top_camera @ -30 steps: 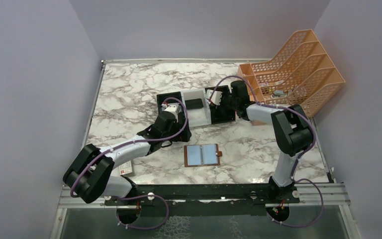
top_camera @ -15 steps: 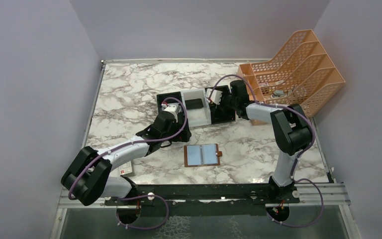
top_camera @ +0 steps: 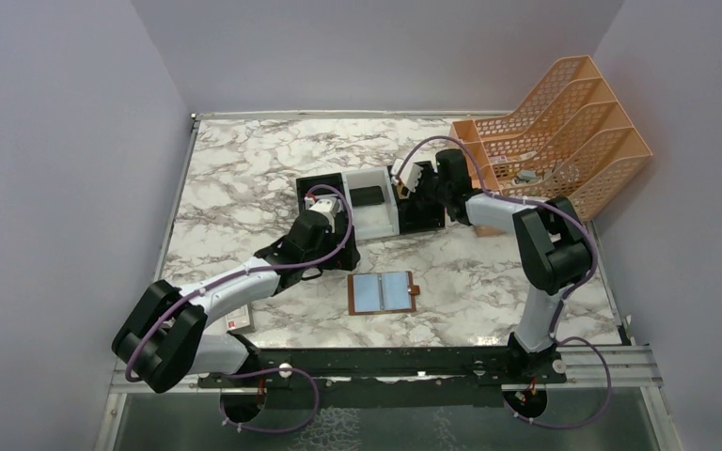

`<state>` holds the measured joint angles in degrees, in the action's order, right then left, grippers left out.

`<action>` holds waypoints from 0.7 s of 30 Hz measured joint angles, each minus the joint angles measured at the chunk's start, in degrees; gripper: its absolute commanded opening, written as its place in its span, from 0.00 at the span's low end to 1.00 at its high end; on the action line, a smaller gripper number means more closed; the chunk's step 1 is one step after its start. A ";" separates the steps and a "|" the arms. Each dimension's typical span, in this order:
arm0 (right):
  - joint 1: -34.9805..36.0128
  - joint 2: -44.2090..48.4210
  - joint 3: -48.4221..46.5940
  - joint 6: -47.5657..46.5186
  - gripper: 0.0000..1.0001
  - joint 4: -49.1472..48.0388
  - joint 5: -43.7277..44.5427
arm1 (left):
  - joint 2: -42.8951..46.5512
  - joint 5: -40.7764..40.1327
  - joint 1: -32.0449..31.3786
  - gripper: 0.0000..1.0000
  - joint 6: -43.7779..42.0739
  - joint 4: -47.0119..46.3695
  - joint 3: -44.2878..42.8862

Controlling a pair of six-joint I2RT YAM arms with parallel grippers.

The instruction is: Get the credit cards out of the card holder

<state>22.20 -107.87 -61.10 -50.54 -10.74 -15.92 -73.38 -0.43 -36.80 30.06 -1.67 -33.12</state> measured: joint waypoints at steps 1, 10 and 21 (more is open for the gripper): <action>0.00 0.35 0.00 1.09 0.35 -0.13 0.02 | 0.07 0.07 0.00 0.93 0.00 0.04 0.00; -0.02 10.08 4.24 25.94 0.25 -6.67 0.00 | 2.12 2.23 0.00 0.93 0.52 0.00 1.14; -0.02 7.54 -6.75 54.77 0.36 11.39 1.75 | 2.89 6.40 0.00 0.93 1.20 -0.09 3.50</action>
<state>22.17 -100.33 -67.85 4.23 0.64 -14.17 -70.50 5.98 -36.80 31.27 -1.76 -29.63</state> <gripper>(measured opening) 0.325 0.933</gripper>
